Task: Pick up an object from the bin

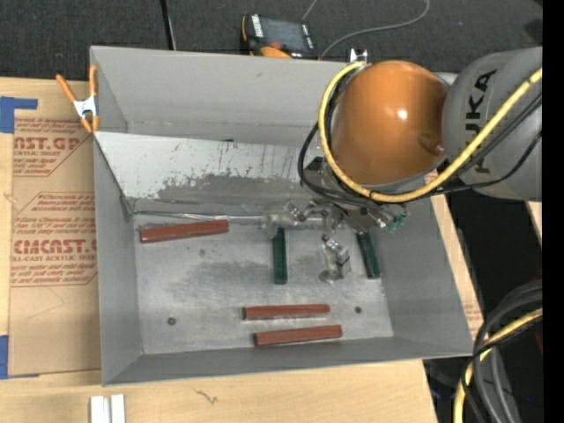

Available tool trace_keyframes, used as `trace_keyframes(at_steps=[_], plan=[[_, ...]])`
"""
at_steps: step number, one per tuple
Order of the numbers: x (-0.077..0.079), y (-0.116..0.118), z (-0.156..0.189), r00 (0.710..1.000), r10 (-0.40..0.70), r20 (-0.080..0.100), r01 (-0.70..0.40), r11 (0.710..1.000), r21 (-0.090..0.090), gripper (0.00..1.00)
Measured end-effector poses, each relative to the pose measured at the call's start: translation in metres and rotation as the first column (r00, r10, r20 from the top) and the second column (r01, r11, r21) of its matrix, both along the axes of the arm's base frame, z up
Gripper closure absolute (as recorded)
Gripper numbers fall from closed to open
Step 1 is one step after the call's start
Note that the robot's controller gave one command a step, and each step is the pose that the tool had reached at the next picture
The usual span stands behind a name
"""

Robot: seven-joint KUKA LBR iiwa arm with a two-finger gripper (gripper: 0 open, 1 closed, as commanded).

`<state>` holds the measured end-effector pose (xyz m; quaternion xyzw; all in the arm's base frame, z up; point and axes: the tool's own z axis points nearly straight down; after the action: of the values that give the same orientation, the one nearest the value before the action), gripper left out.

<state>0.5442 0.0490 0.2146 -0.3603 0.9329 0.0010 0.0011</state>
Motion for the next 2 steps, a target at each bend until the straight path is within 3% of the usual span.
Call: trace_keyframes(at_steps=[1,2], plan=[[-0.039,0.029,-0.148,0.985,0.174,-0.007,-0.174,0.985,-0.001,0.0],[-0.019,-0.027,-0.107,0.999,0.054,0.002,-0.054,0.999,-0.003,0.0]])
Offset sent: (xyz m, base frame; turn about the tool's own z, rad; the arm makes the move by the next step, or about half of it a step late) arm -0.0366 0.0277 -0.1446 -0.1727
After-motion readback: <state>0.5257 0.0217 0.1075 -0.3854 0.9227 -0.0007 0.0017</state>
